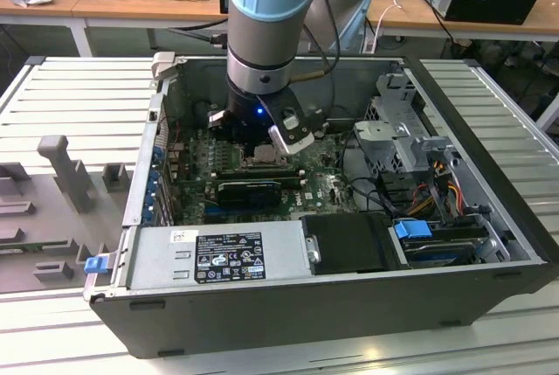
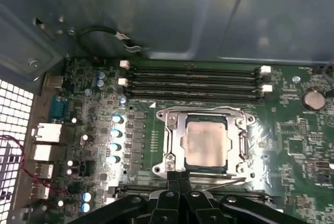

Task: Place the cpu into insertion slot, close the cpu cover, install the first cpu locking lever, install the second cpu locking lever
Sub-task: 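Install the second cpu locking lever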

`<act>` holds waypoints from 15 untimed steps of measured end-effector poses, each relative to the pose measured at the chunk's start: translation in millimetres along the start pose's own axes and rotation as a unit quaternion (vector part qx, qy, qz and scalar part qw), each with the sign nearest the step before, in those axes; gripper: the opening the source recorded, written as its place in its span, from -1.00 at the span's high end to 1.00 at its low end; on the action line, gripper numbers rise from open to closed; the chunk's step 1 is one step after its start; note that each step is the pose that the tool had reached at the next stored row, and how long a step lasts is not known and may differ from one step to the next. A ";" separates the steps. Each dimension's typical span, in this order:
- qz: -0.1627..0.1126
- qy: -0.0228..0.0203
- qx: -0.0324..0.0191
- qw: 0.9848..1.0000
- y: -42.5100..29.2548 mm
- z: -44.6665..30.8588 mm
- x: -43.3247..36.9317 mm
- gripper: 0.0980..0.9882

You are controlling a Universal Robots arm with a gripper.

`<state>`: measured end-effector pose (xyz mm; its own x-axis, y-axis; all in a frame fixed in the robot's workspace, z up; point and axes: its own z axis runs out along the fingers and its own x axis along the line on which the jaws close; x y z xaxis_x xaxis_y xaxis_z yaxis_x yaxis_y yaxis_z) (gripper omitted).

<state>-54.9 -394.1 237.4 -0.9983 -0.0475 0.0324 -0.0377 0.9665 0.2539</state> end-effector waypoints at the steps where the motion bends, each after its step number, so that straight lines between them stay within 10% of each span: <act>1: 0.000 0.000 -0.001 1.000 -0.2 0.9 0.6 0.98; 15: 0.003 0.000 -0.006 1.000 -11.5 3.5 -4.2 0.98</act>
<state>-50.5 -404.1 230.9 -0.9985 -0.0426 0.0341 -0.0320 0.9635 0.2658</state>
